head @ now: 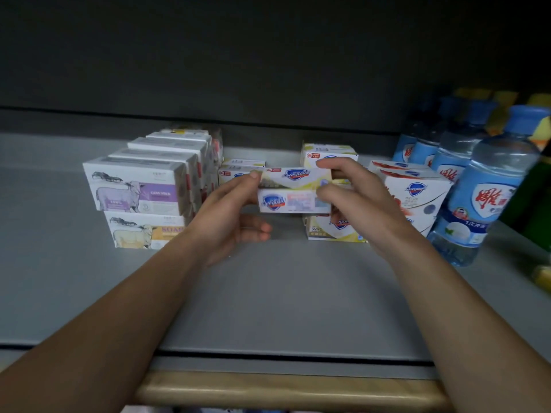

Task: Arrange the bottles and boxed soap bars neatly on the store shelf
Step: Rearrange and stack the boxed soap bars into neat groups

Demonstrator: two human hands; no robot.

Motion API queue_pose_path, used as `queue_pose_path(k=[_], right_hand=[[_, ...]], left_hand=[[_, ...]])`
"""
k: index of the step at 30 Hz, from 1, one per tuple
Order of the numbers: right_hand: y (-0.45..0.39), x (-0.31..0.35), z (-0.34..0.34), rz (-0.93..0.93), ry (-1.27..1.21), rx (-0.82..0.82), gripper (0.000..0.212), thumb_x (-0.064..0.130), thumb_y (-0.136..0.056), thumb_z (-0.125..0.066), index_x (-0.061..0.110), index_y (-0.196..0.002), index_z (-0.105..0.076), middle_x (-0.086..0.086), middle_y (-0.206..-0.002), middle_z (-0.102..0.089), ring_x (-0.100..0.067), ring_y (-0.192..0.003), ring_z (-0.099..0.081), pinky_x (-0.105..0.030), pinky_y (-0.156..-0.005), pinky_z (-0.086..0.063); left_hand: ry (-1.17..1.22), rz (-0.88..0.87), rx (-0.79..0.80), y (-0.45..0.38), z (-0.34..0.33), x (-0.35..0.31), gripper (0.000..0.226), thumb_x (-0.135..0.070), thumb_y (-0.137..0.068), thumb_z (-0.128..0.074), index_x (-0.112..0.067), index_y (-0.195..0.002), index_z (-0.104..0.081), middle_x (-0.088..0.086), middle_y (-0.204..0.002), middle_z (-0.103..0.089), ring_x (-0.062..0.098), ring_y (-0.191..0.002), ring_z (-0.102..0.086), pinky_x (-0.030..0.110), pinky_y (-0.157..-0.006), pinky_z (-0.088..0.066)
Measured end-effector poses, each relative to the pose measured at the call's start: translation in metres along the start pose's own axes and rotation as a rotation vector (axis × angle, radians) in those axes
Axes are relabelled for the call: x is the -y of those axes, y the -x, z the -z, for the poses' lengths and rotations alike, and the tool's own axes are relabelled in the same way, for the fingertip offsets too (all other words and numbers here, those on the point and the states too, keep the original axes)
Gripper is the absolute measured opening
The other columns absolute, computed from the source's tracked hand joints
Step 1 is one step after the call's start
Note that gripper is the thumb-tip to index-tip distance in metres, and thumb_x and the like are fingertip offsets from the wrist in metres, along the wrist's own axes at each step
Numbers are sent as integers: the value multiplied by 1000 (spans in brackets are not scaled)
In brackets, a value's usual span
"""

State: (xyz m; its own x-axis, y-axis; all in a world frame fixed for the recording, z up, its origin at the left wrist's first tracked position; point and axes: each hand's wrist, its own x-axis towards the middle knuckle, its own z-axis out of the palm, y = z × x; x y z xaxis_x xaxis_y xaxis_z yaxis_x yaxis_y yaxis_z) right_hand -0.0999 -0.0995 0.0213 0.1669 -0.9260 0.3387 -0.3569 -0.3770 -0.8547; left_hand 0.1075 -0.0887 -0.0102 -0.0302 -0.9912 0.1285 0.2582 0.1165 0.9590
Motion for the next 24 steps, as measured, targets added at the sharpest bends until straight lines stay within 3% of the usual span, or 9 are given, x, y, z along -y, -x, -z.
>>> queue_pose_path(k=[3, 6, 8, 11, 14, 16, 20, 22, 24], right_hand=[[2, 0, -3, 109, 91, 54, 57, 21, -74, -62, 57, -118, -52, 32, -103, -62, -3, -76, -67, -17, -58, -51], [2, -6, -6, 177, 123, 64, 74, 9, -79, -65, 50, -136, -41, 26, -128, -54, -6, -104, -65, -33, -86, -56], [0, -8, -7, 172, 65, 51, 74, 6, -83, -66, 38, -144, -37, 21, -134, -51, -4, -109, -64, -32, -93, -53], [-4, -9, -6, 136, -61, -11, 57, 6, -87, -66, 25, -139, -50, 18, -121, -62, 2, -99, -66, -23, -84, -56], [-2, -5, -3, 214, 59, -103, 48, 8, -86, -68, 34, -125, -55, 31, -104, -58, 12, -79, -60, -6, -67, -47], [0, -3, -2, 239, 16, -106, 49, 4, -86, -68, 39, -117, -52, 32, -107, -57, 8, -74, -64, -10, -64, -48], [3, -3, -5, 222, -45, -57, 37, 17, -86, -70, 41, -107, -52, 30, -111, -61, -9, -80, -72, -29, -75, -58], [4, -5, -7, 226, -30, -17, 31, 19, -87, -68, 41, -102, -51, 35, -111, -60, -7, -84, -72, -33, -74, -59], [4, -7, -10, 246, -69, 10, 29, 11, -89, -65, 35, -98, -52, 29, -125, -56, -6, -87, -72, -30, -67, -58]], left_hand=[[-4, -3, -61, 0, 0, 0, 17, -32, -94, -59, -17, -95, -66, 5, -82, -70, 17, -43, -57, 23, -40, -49], [46, -9, -78, 0, 3, -2, 6, -17, -94, -59, -17, -90, -64, 3, -73, -70, 14, -42, -59, 21, -39, -49], [76, -24, -58, 0, 5, -4, 9, -12, -95, -56, -15, -100, -64, 5, -79, -71, 15, -46, -63, 23, -44, -53], [73, -70, 19, 1, 4, -3, 22, -9, -96, -53, -13, -116, -62, 8, -94, -73, 17, -55, -68, 27, -53, -57], [127, -75, 56, 0, 3, -3, 35, -15, -91, -59, -17, -126, -59, 12, -110, -69, 26, -67, -71, 36, -64, -59], [155, -60, 64, 0, 4, -3, 42, -27, -83, -63, -20, -124, -61, 12, -116, -69, 35, -78, -71, 42, -71, -58], [183, -123, 51, 0, 4, -4, 27, -28, -80, -61, -16, -105, -68, 7, -116, -69, 40, -100, -67, 44, -82, -58], [187, -185, 39, 0, 3, -4, 12, -17, -79, -62, -14, -87, -71, 3, -120, -66, 31, -110, -64, 41, -85, -57], [188, -229, 35, -1, 2, -4, 12, -7, -75, -64, -14, -73, -73, 3, -127, -62, 23, -117, -60, 40, -90, -54]])
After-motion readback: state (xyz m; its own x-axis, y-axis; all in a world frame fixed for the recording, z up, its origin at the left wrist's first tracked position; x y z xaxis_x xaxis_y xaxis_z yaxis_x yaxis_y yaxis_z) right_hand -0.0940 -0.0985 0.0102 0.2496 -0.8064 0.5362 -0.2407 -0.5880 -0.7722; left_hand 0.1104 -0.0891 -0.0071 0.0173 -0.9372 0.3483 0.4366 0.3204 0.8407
